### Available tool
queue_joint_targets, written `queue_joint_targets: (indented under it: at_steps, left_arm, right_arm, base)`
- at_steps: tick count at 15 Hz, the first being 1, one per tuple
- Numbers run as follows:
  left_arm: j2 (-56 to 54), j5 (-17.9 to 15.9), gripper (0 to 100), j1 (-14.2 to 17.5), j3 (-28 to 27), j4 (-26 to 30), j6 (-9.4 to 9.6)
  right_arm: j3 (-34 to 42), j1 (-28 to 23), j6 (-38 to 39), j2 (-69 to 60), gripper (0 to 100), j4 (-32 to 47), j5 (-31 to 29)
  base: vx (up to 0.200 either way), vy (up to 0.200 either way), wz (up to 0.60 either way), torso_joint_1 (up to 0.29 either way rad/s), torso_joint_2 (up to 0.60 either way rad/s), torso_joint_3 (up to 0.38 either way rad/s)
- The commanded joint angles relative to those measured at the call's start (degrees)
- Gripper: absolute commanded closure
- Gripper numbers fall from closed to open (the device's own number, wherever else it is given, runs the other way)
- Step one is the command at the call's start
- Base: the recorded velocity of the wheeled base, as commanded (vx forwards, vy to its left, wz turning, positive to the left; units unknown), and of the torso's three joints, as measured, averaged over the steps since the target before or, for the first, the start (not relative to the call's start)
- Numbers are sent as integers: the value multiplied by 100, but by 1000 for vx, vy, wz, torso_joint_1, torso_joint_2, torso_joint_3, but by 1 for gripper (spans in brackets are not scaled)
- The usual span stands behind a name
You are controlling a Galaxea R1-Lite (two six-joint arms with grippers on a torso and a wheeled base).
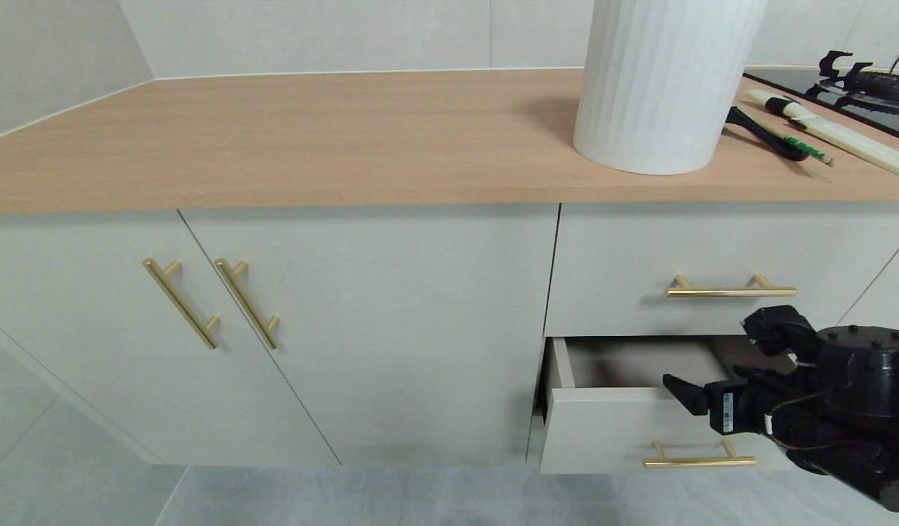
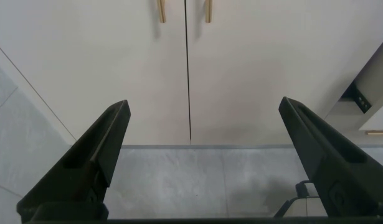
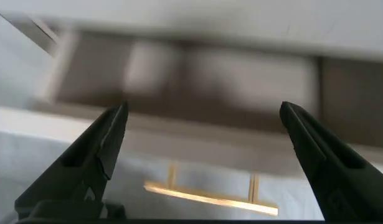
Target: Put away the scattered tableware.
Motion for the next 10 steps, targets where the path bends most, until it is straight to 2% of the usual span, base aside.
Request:
queue_joint_targets:
  at_steps: [1, 7, 10]
  left_arm:
    - [7, 0, 0, 2, 1, 0, -1]
    - [7, 0, 0, 2, 1, 0, -1]
    - [7, 0, 0, 2, 1, 0, -1]
  right_arm:
    - [22, 9, -3, 310, 0, -9, -26]
    - [119, 0, -20, 143, 0, 44, -26]
    - [75, 0, -29, -121, 0, 597, -17]
  base:
    - [0, 0, 0, 0, 0, 0]
    - [0, 0, 0, 0, 0, 0]
    - [0, 0, 0, 0, 0, 0]
